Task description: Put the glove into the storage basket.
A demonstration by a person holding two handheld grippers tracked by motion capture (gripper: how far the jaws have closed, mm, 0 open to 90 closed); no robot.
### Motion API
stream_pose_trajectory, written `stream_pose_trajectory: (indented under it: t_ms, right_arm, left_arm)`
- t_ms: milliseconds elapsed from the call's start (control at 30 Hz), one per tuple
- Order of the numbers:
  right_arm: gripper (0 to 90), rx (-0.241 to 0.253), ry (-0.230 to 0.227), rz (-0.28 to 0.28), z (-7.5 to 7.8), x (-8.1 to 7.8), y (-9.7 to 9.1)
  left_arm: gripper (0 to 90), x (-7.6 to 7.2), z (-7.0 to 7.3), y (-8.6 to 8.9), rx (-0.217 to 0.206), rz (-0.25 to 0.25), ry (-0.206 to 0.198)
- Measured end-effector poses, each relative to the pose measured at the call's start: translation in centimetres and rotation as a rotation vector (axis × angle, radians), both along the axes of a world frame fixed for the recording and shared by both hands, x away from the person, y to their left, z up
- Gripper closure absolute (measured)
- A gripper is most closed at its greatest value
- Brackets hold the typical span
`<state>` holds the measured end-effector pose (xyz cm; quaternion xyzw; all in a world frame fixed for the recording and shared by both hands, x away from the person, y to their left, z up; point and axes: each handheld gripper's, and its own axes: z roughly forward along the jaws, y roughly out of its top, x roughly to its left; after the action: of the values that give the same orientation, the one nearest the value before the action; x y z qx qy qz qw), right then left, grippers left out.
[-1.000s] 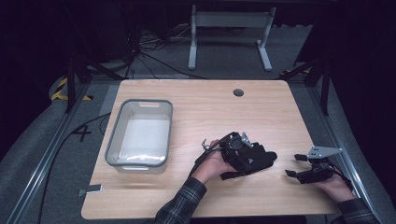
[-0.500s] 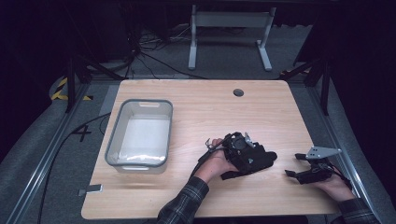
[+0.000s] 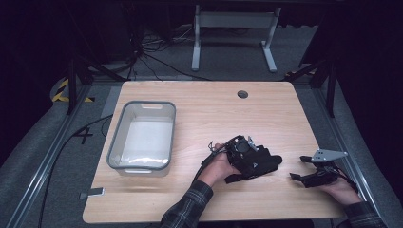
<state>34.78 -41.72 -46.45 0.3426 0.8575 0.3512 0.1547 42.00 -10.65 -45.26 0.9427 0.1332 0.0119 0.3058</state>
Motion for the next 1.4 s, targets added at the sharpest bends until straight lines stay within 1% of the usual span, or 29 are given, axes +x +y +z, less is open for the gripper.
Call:
stream_pose_trajectory:
  t_ms: [100,133,200,233,267,367,433,533,567,667,700,733,800,900,933,1033,1233,1267,1333,1400]
  right_arm:
    - [12.6,0.002,0.0,-0.001,0.0,0.0,0.0]
    - [12.4,0.001,0.0,-0.003,0.0,0.0,0.0]
    - [12.3,0.004,-0.002,-0.002,-0.1,0.0,0.0]
    - [12.3,0.004,-0.002,-0.002,-0.1,0.0,0.0]
    - [12.1,0.005,-0.003,-0.001,-0.1,0.0,0.0]
    - [11.4,0.008,-0.006,-0.001,-0.1,0.0,0.0]
    - [11.3,0.011,-0.008,-0.002,-0.2,0.0,0.0]
    - [10.8,0.014,-0.01,-0.002,-0.2,-0.1,0.0]
    - [10.8,0.014,-0.01,-0.002,-0.2,-0.1,0.0]
    - [10.0,0.015,-0.011,0.0,-0.2,-0.1,0.0]
    - [10.0,0.015,-0.011,0.0,-0.2,-0.1,0.0]
    - [9.8,0.016,-0.013,0.001,-0.3,-0.1,0.0]
    - [9.8,0.015,-0.013,0.002,-0.3,-0.1,0.0]
    - [9.8,0.016,-0.012,0.003,-0.3,-0.1,0.0]
    - [9.8,0.016,-0.012,0.004,-0.3,-0.1,0.0]
    - [9.8,0.016,-0.013,0.005,-0.3,-0.1,0.0]
    - [9.8,0.016,-0.012,0.005,-0.3,-0.1,0.0]
    - [9.8,0.016,-0.012,0.005,-0.3,-0.1,0.0]
    - [9.8,0.016,-0.013,0.005,-0.3,-0.1,0.0]
    - [9.8,0.016,-0.012,0.005,-0.3,-0.1,0.0]
  left_arm:
    - [28.9,-0.1,0.3,0.0,0.006,-0.011,0.003]
    - [36.4,-0.2,0.3,0.0,0.007,-0.017,0.005]
    - [46.3,-0.4,0.6,-0.1,0.013,-0.041,0.02]
    - [51.0,-0.4,0.6,-0.1,0.013,-0.041,0.02]
    - [55.8,-0.7,0.7,-0.2,0.019,-0.052,0.034]
    - [61.6,-0.7,0.8,-0.2,0.025,-0.067,0.035]
    - [63.4,-0.8,0.8,-0.3,0.026,-0.067,0.038]
    - [65.1,-0.8,0.9,-0.3,0.028,-0.054,0.058]
    - [65.5,-0.8,0.9,-0.3,0.028,-0.054,0.058]
    - [66.1,-0.8,1.1,-0.2,0.023,-0.042,0.082]
    - [66.1,-0.8,1.1,-0.2,0.023,-0.042,0.082]
    - [66.1,-0.8,1.2,-0.1,0.022,-0.047,0.091]
    - [66.1,-0.8,1.3,-0.1,0.017,-0.045,0.088]
    - [66.1,-0.9,1.8,0.0,0.02,-0.039,0.091]
    - [66.0,-1.0,2.0,0.1,0.014,-0.038,0.092]
    - [66.0,-1.1,2.6,0.4,0.004,-0.036,0.101]
    - [65.9,-1.1,3.8,1.1,-0.012,-0.024,0.096]
    - [65.9,-1.1,4.1,1.3,-0.013,-0.015,0.1]
    - [65.9,-1.0,4.4,1.6,-0.016,-0.009,0.092]
    - [65.9,-1.0,4.8,2.1,-0.031,0.014,0.094]
